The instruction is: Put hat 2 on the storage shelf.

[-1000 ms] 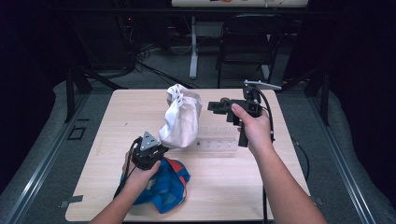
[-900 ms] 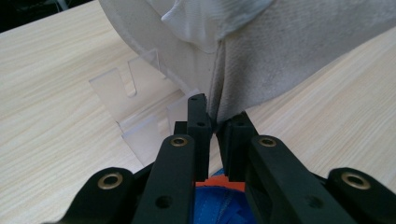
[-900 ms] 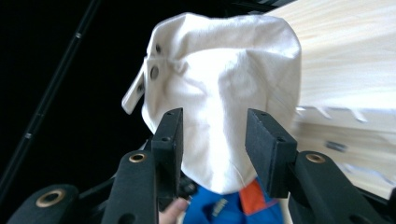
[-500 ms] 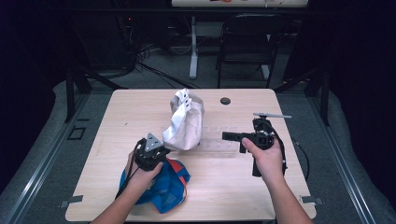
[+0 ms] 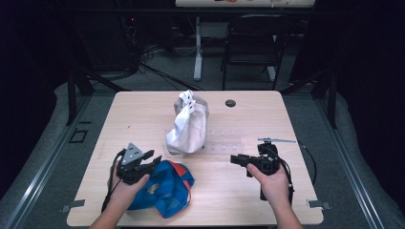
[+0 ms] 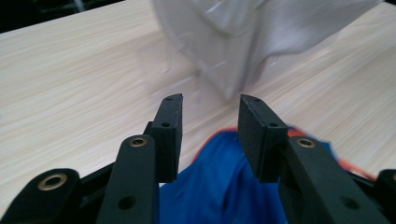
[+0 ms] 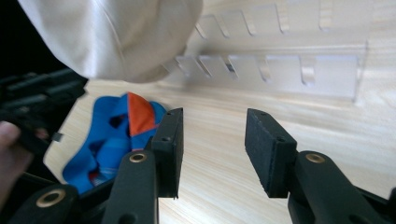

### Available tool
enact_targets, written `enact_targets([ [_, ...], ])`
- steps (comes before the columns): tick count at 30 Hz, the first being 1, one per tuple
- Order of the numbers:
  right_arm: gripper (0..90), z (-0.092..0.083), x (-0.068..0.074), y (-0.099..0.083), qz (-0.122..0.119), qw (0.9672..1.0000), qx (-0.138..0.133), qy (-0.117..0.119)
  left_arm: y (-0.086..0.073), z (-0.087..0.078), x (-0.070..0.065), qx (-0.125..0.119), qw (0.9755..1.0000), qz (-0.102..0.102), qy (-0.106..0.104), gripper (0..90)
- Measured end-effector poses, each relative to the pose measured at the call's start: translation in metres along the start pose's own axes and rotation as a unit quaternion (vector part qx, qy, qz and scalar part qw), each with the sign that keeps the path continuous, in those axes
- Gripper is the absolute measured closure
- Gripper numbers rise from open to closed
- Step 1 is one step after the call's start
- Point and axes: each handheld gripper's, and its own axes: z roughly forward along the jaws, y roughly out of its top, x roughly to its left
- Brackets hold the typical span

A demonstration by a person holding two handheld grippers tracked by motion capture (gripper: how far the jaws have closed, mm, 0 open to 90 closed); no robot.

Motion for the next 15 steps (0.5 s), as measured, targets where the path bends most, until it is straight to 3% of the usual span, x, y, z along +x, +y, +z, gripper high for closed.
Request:
enact_targets([
  [6, 58.3, 0.009, -0.006, -0.019, -0.013, 0.9997, 0.001, -0.02, -0.017, -0.018, 0.024, 0.008, 0.9991, -0.038, 0.018, 60.7],
  [11, 58.7, 0.016, -0.009, -0.029, -0.013, 0.9997, 0.002, -0.022, -0.03, -0.022, 0.037, 0.001, 0.9983, -0.051, 0.027, 59.8],
  [15, 58.7, 0.021, -0.006, -0.037, -0.03, 0.9989, -0.001, -0.035, -0.039, -0.022, 0.045, 0.008, 0.998, -0.054, 0.032, 59.8],
])
